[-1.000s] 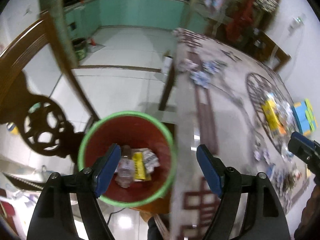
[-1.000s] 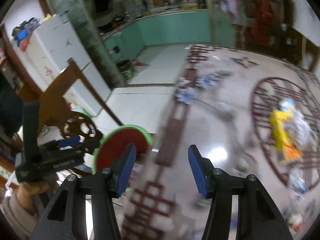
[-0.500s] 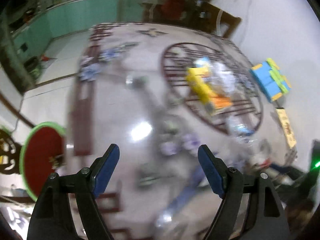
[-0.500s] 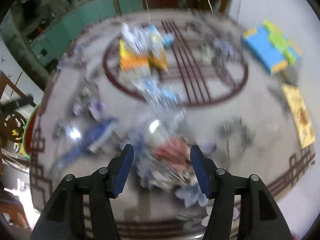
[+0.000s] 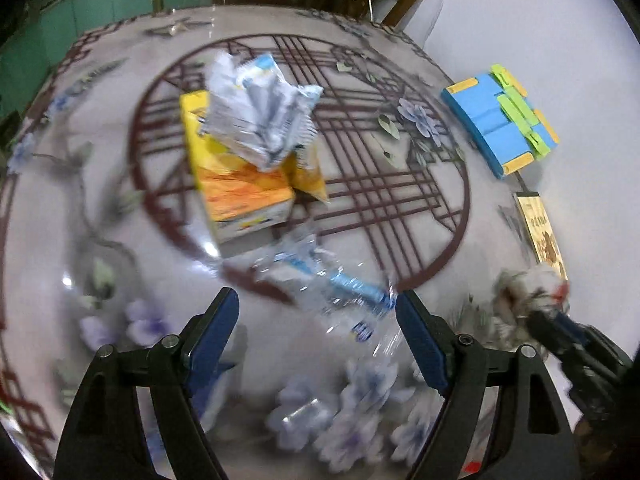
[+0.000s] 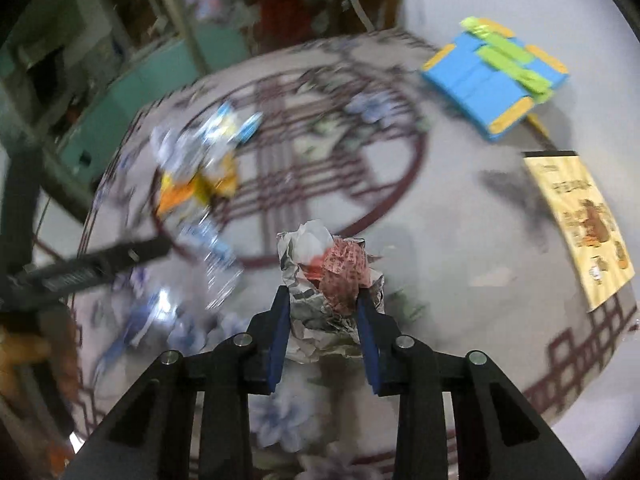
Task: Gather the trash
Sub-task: 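Grasp a clear plastic bag with the left tool while the right tool grasps red-patterned crumpled paper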
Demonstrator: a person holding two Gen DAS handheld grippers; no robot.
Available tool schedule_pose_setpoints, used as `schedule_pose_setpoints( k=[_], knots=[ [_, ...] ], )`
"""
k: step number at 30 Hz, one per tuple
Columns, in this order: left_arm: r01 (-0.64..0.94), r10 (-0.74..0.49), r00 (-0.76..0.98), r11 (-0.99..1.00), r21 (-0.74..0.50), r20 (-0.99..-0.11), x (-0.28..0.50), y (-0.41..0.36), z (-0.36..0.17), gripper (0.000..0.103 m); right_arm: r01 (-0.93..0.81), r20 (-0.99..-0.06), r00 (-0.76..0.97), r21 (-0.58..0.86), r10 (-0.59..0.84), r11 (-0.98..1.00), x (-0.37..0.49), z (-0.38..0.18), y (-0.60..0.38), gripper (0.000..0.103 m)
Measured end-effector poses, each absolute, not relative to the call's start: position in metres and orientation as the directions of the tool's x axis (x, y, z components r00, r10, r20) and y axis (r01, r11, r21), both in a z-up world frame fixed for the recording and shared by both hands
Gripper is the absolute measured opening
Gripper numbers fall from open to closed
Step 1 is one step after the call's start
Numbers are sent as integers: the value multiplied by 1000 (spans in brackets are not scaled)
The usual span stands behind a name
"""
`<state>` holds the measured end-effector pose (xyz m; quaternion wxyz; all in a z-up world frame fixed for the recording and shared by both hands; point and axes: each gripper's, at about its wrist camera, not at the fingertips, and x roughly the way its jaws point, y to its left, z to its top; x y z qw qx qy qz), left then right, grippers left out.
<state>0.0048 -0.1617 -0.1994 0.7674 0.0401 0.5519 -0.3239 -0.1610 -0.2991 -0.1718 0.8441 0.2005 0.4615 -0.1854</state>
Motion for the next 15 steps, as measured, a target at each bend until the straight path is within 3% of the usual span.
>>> schedule_pose_setpoints(
  k=[4, 5, 7, 9, 15],
  knots=[
    [537, -439, 161, 790, -294, -884, 6, -179, -217, 80, 514, -843, 516, 164, -151, 842, -166, -167, -314, 29],
    [536, -434, 155, 792, -293, -888, 6, -183, -221, 76, 514, -841, 519, 164, -152, 842, -166, -166, -313, 30],
    [531, -429, 144, 794, -296, -892, 6, -186, -228, 49, 500, -842, 520, 165, -143, 850, -165, -166, -313, 30],
    [527, -424, 112, 792, -308, -899, 6, -186, -233, 13, 484, -843, 521, 164, -133, 859, -160, -168, -310, 30],
    [534, -451, 198, 794, -291, -870, -6, -159, -202, 9, 435, -823, 560, 191, -98, 880, -149, -161, -302, 30]
  ],
)
